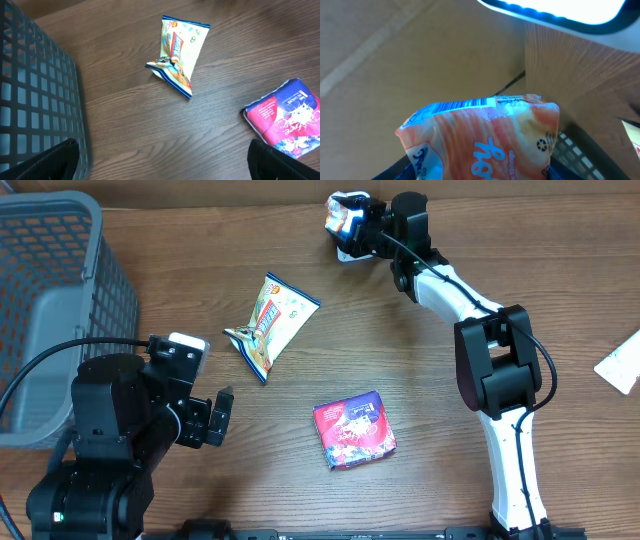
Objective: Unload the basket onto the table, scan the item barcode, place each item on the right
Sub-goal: 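Carry the tissue pack to the right table edge and release it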
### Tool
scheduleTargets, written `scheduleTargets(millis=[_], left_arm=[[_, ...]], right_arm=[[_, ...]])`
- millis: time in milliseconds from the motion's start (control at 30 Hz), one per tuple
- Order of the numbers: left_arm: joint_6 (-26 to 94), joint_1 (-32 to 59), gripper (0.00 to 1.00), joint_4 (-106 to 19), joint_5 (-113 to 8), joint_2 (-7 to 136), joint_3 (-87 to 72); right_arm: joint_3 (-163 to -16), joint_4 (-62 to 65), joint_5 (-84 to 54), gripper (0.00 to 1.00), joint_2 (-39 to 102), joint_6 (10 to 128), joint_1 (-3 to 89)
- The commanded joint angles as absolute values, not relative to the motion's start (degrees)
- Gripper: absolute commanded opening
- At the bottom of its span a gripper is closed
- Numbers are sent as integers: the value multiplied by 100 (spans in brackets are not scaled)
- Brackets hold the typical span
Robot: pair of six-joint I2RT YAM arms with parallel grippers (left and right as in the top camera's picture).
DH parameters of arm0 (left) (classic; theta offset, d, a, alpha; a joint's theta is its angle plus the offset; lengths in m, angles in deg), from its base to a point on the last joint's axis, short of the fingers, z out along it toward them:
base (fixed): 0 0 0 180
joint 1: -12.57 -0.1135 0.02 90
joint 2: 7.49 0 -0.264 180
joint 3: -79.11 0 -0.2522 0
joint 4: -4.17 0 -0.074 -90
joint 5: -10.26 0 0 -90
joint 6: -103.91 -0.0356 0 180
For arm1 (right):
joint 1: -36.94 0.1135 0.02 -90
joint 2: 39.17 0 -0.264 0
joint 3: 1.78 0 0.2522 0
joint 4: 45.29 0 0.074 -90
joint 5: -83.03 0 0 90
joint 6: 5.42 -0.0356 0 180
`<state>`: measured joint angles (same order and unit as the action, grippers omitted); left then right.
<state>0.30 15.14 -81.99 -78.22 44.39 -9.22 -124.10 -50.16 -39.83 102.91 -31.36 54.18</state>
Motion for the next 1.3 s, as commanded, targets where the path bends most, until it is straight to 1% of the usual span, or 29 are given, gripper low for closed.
scheduleTargets(millis=[0,100,133,200,300,333,467,533,667,700,767,833,867,933,1033,1100,1200,1267], left_arm=[[107,1479,100,-8180,-7759,4426,-920],[107,1479,100,-8180,-7759,4426,-920],[107,1479,100,-8180,-7759,4426,-920],[107,1479,100,-8180,-7759,4426,-920],[107,1479,100,-8180,-7759,4426,-920],[107,1479,100,-8180,-7759,4426,-920],[107,1479,100,-8180,-7759,4426,-920],[107,1479,100,-8180,-7759,4426,-920],[107,1479,100,-8180,-7759,4426,-920],[107,1479,100,-8180,-7759,4426,-920],[107,1479,100,-8180,-7759,4426,-920],[107,1479,100,-8180,-7759,4426,-920],[107,1479,100,-8180,-7759,4426,-920],[107,1479,100,-8180,-7759,4426,-920],[104,1479,100,-8180,-7759,4426,-920],[107,1479,100,-8180,-7759,4426,-920],[107,1479,100,-8180,-7759,4426,-920],[107,1479,100,-8180,-7759,4426,-920]], right_arm=[[-12512,-5053,-4335,53,10262,-3910,5348],[-12512,-5125,-4619,43,10260,-3339,5234],[-12512,-5160,-4676,43,10260,-3223,5208],[-12512,-5248,-4962,36,10260,-2821,5074],[-12512,-5372,-5320,31,10258,-2509,4882],[-12512,-5567,-5587,24,10256,-2412,4740],[-12512,-5694,-5828,23,10227,-1833,4395],[-12512,-5554,-5806,23,10221,-1261,4161],[-12512,-4398,-5412,22,10216,191,3636],[-12512,-3814,-5161,22,10199,763,3450],[-12512,-3086,-4820,20,10166,1389,3271],[-12512,-2035,-4247,16,10063,2208,3066],[-12512,-1340,-3707,14,9941,2818,2932],[-12512,-632,-3017,14,9731,3410,2786],[-12512,439,-1583,13,9283,3963,2548],[-12512,988,-700,13,9040,4156,2436],[-12512,1836,1038,14,8739,4372,2290],[-12512,2389,2461,19,8658,4392,2187]])
